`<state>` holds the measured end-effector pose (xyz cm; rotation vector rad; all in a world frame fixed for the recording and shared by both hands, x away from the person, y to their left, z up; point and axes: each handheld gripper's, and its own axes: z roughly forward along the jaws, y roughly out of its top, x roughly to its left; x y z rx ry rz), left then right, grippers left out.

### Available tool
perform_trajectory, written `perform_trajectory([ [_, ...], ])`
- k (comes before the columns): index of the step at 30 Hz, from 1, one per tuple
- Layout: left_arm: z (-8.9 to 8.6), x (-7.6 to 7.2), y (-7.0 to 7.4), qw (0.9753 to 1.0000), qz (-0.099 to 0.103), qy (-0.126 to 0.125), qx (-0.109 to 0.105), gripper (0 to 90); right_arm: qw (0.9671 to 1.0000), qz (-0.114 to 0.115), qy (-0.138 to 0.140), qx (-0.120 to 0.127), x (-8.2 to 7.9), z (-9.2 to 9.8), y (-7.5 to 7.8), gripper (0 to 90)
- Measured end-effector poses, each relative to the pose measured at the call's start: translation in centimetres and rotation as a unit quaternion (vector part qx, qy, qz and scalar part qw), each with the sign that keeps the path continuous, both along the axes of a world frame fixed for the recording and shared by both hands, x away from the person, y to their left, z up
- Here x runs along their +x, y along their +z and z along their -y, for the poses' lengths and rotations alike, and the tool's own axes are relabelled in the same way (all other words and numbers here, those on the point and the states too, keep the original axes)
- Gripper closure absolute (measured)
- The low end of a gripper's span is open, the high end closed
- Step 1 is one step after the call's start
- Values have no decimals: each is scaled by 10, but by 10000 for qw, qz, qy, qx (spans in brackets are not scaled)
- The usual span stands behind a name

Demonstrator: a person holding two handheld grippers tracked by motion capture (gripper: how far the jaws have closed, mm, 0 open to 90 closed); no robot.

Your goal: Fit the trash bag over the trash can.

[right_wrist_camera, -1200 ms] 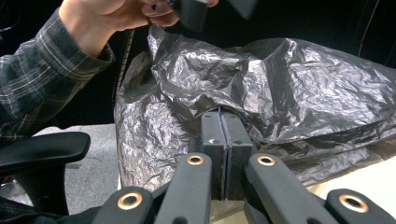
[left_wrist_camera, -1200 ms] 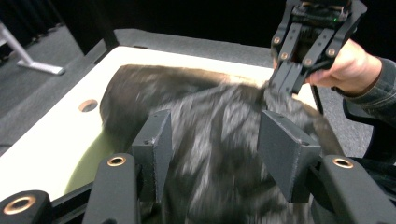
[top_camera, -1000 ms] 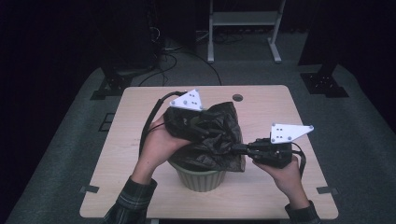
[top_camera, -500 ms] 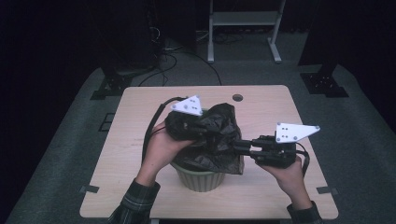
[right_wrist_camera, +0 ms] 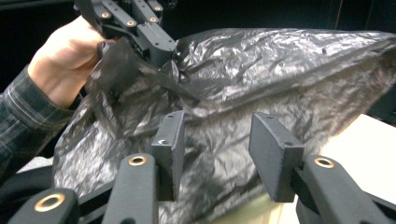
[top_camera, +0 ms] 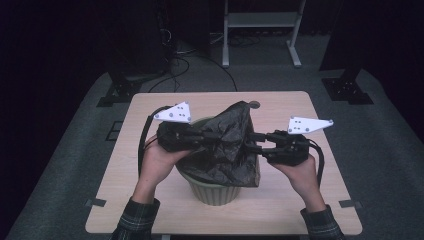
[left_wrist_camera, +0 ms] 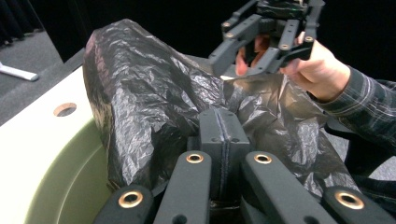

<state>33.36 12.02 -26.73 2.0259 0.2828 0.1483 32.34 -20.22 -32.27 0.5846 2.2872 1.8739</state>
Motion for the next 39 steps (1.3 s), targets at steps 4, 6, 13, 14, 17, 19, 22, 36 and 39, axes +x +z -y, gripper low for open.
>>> perform_trajectory([
  [4,0,0,-1,10000,-26,-36,-41,900,9998,-163,112,10,4,-7,-1,504],
  [6,0,-1,-1,10000,-2,-34,-32,899,9997,-209,149,46,5,-9,-2,494],
  [13,1,-2,-1,10000,-10,-47,-42,900,9997,-47,220,-58,5,-15,-3,788],
  [14,0,-2,-1,10000,-1,-41,-51,900,9997,28,218,-110,4,-16,-3,843],
  [17,-6,-1,0,9999,58,61,-81,900,9994,226,202,-181,0,-15,-1,900],
  [19,-14,-1,0,9997,83,161,-149,900,9992,280,138,-244,-3,-11,0,900],
  [22,-30,-2,0,9991,104,328,-262,900,9990,329,58,-285,-7,-4,1,900],
  [36,-91,-17,-25,9943,8,919,-541,897,9984,304,10,-472,-23,17,-10,900],
  [39,-89,-18,-25,9949,4,861,-525,897,9984,321,8,-455,-23,16,-9,900],
])
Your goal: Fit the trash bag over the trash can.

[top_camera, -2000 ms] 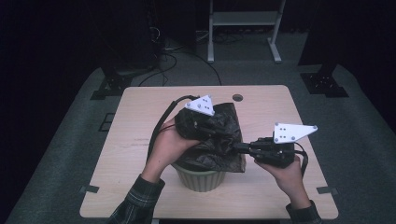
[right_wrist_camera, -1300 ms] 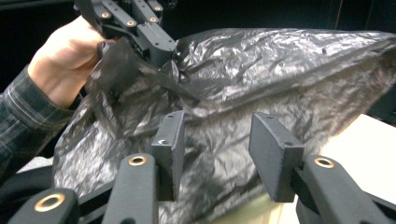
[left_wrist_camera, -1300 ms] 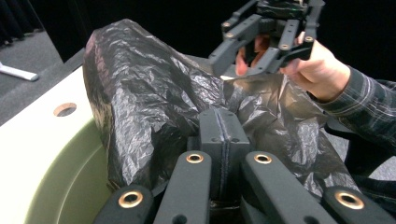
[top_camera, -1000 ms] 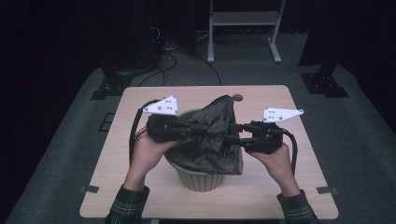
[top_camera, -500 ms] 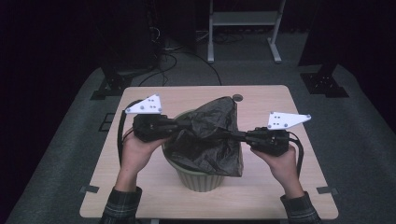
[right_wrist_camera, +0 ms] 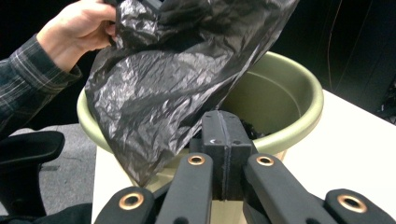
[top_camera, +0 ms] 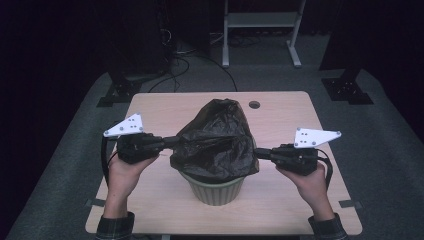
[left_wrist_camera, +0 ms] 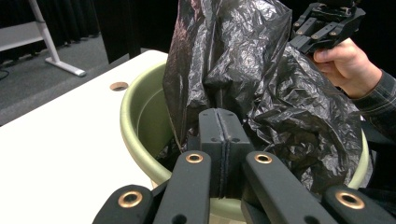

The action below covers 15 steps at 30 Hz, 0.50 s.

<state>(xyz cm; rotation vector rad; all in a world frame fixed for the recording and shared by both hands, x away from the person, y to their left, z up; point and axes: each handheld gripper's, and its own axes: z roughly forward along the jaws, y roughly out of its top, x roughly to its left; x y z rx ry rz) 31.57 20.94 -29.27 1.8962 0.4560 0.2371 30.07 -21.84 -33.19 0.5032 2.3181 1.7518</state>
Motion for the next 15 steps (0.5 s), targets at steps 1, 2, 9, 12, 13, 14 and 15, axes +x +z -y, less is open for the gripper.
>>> perform_trajectory([
  [1,2,0,0,10000,-8,-33,16,897,10000,1,-4,50,0,0,0,880],
  [2,4,0,0,10000,-28,-55,28,892,10000,-10,3,97,0,0,1,825],
  [9,10,-1,-2,9999,-32,-126,39,885,9997,-62,-32,226,3,-2,15,674],
  [12,11,-1,-2,9999,-29,-142,43,885,9995,-52,-76,293,8,-5,21,642],
  [13,11,-1,-2,9999,-27,-147,46,885,9995,-90,-84,305,11,-6,23,629],
  [14,11,-1,-2,9999,-27,-150,52,885,9994,-108,-104,304,14,-8,25,613],
  [15,10,-1,-2,9999,-31,-146,53,885,9993,-110,-167,322,18,-9,27,600],
])
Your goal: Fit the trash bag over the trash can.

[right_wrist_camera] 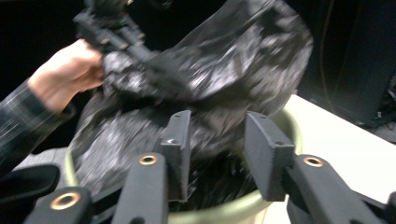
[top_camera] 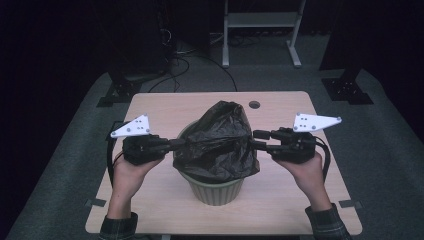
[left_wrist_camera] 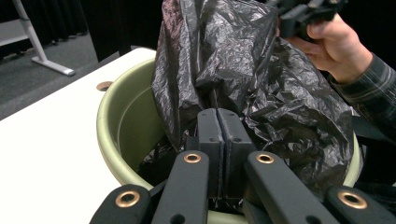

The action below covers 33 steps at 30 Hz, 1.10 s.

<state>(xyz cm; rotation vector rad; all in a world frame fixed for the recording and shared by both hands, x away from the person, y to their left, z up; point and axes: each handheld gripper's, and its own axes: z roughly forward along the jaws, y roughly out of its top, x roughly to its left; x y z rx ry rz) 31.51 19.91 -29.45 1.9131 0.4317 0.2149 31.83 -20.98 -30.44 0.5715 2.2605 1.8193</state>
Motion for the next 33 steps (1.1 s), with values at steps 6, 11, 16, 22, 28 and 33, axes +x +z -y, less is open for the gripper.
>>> perform_trajectory([
  [6,-1,-1,-1,10000,-1,-22,-3,885,9992,-70,2,406,13,-1,18,547],
  [11,0,-1,-3,10000,-27,-57,-7,885,9995,-22,40,327,19,-10,32,546],
  [16,2,-2,-4,9999,-15,-114,6,885,9997,-162,89,178,32,-26,31,547],
  [22,3,-3,-4,9999,-7,-125,-25,820,9997,-55,116,-219,38,-42,23,900],
  [28,1,-6,17,9996,223,67,-170,535,9991,-20,135,-394,37,-46,20,900],
  [33,19,4,37,9994,358,-24,-14,503,9988,13,195,-448,35,-49,17,900],
])
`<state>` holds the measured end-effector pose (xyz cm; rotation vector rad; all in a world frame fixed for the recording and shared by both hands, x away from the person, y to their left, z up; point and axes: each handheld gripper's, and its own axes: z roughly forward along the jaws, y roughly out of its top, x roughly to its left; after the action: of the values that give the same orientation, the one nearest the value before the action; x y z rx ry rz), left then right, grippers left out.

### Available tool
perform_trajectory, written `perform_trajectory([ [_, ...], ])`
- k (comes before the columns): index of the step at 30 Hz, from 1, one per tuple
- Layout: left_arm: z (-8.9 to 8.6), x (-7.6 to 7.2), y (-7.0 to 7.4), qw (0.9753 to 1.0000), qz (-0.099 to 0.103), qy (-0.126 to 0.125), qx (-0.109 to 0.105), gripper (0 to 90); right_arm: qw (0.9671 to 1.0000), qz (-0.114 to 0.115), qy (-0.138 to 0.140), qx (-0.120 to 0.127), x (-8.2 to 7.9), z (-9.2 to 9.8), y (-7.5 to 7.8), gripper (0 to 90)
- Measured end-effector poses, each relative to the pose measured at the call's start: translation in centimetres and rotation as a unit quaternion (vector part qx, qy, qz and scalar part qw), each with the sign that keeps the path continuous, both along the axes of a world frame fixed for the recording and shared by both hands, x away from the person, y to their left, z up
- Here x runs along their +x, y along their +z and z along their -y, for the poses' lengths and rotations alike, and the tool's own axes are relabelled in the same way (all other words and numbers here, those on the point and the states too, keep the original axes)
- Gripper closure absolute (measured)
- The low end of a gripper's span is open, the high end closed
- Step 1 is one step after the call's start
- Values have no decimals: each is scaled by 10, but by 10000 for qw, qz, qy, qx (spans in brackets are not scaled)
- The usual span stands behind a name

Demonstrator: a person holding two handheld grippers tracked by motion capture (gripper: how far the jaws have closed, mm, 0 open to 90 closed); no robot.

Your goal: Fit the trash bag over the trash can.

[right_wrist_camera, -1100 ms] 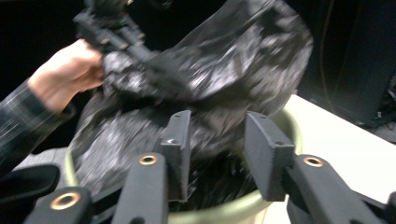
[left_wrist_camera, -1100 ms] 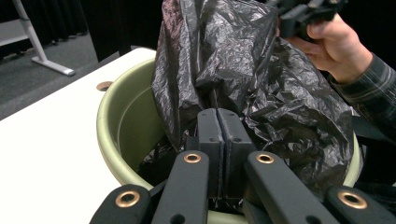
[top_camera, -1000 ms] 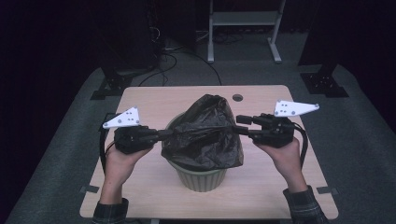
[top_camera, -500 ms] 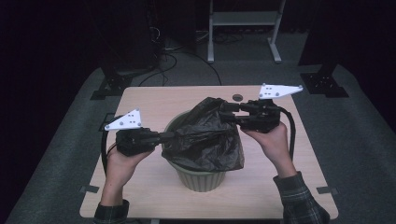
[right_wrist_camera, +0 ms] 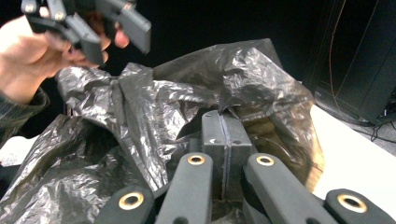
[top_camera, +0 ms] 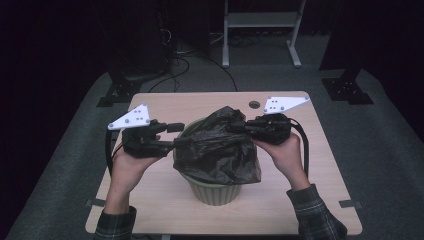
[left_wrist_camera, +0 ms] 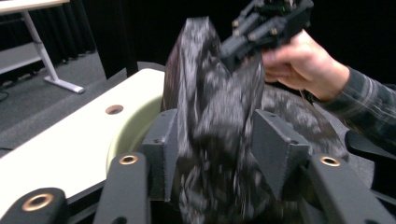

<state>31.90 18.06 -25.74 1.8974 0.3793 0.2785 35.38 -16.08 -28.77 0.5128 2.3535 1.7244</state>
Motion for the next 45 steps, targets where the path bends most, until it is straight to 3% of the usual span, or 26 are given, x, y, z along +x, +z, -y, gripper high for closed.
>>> perform_trajectory([
  [4,21,18,11,10000,45,-72,35,498,10000,32,37,15,-1,0,0,900],
  [10,44,45,11,9996,-111,-187,174,551,9999,41,100,15,-1,0,-1,900],
  [12,50,53,8,9990,-208,-297,272,641,9999,44,120,16,-1,1,-1,900],
  [15,55,58,4,9976,-348,-458,385,870,9999,57,127,14,-2,3,-1,900],
  [17,56,58,3,9978,-301,-282,515,900,9999,66,121,8,-3,4,-1,900],
  [19,46,56,4,9986,-233,-147,462,900,9999,96,75,-28,-5,8,-1,900],
  [23,12,50,7,9995,-158,204,175,900,9999,130,-51,-65,-12,22,-1,900],
  [27,-23,37,7,9989,-95,467,-30,900,9997,176,-170,-38,-23,39,0,900],
  [32,-54,19,-4,9974,-29,686,-220,900,9995,194,-247,-90,-41,56,-4,900],
  [38,-73,-3,-27,9962,-61,808,-327,900,9990,15,-301,-335,-65,68,-25,900],
  [43,-74,-16,-46,9959,-144,822,-341,900,9982,-199,-368,-421,-80,79,-46,900],
  [45,-74,-18,-51,9965,-246,710,-378,899,9978,-267,-372,-480,-84,82,-52,900],
])
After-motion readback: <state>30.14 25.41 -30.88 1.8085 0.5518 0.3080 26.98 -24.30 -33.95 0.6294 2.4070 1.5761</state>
